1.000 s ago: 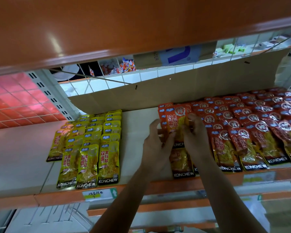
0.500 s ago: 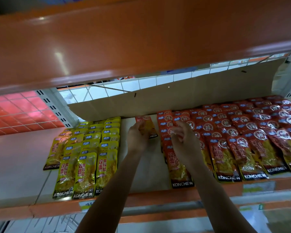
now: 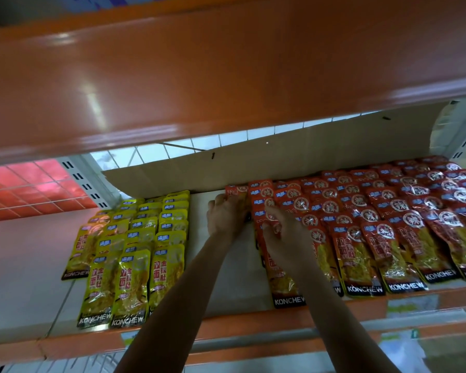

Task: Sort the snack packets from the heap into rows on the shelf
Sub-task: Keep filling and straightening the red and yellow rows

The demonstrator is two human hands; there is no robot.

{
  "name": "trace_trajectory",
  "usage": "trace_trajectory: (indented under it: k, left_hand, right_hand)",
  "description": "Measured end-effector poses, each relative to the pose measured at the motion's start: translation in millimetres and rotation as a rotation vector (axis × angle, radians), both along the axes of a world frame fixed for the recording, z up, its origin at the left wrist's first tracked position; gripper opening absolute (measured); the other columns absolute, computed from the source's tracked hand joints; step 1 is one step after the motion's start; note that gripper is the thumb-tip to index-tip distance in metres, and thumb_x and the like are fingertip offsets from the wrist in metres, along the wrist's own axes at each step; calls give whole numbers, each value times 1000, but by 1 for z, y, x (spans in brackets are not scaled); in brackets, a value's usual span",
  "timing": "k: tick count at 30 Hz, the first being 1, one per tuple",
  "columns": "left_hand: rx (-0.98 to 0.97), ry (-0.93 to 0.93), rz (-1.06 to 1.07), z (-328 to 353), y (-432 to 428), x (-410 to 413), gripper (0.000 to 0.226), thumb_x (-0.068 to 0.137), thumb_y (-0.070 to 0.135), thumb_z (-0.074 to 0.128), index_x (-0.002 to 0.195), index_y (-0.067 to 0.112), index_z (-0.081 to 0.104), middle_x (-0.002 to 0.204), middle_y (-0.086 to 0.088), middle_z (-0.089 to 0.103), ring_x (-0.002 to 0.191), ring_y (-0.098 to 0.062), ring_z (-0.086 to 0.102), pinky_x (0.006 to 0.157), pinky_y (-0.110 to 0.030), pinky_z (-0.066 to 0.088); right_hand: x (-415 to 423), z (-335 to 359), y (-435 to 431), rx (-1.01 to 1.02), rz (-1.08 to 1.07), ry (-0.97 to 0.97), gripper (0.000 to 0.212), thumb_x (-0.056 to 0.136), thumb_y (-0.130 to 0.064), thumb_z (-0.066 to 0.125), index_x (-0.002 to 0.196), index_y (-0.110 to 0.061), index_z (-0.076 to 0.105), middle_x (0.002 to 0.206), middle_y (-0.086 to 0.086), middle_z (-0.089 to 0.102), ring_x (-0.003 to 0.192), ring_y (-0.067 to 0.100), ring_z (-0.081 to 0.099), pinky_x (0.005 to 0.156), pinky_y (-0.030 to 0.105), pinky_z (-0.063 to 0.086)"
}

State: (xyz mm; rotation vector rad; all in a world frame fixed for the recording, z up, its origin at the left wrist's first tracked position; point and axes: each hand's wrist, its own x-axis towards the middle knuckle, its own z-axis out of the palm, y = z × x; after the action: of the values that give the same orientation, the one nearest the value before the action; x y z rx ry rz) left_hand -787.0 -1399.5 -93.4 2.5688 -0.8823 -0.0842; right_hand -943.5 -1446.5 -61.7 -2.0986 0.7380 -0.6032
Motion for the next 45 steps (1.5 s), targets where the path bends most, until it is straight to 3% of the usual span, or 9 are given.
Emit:
trace_trajectory:
  k: [4,8,13,20,25,32,38,45]
  left_hand:
    - [-46,10,-12,1,3,-1,38,89,42,59,126,33,59,132,-8,52,117,-34,45,95,-39,40]
    - [-34,-10,-32,1,5,-4,37,94,43,51,129,34,56,134,-9,51,119,-36,44,95,-39,39]
    - [-59,-10,-71,4,11,-5,40,96,37,48,135,31,51,135,-9,52,124,-31,43,103,-37,35]
    - [-157,-56,-70,24,53,-10,41,94,19,52,135,15,52,135,-13,51,126,-30,43,105,-35,34]
    - [-147,-159,-7,45,112,3,43,92,18,55,134,10,52,132,-12,53,123,-30,45,103,-36,35]
    - [-88,-221,139,49,219,50,44,91,28,57,134,17,54,134,-6,54,126,-29,43,102,-38,36]
    - [31,-276,281,35,334,113,49,94,43,47,141,27,44,148,-1,41,139,-22,29,106,-37,29]
    - [104,-258,323,31,454,178,51,97,48,41,144,27,39,151,-2,38,142,-25,26,110,-42,30]
  right_hand:
    - [0,-2,3,-14,23,5,39,95,-16,52,134,-19,51,131,-1,58,117,11,55,89,13,39]
    - [1,-4,6,-53,22,-1,38,94,-14,53,132,-16,53,129,-1,58,117,8,52,86,8,34]
    - [3,0,11,-101,29,-33,37,92,-11,55,129,-13,56,127,2,59,117,15,54,96,27,45]
    - [31,9,35,-212,107,7,35,90,-10,54,125,-10,58,124,7,59,116,22,52,93,23,37]
    - [71,14,75,-254,214,64,42,89,-10,56,131,-9,53,134,8,54,127,24,45,104,27,31]
    - [137,14,165,-291,340,99,43,86,-13,57,129,-8,54,131,13,55,124,30,45,103,35,35]
    - [202,7,279,-322,391,91,41,87,-10,57,128,-7,55,126,16,57,121,32,48,102,34,32]
    - [269,0,394,-312,442,176,50,93,-17,55,141,-14,41,148,5,40,138,22,32,113,28,22]
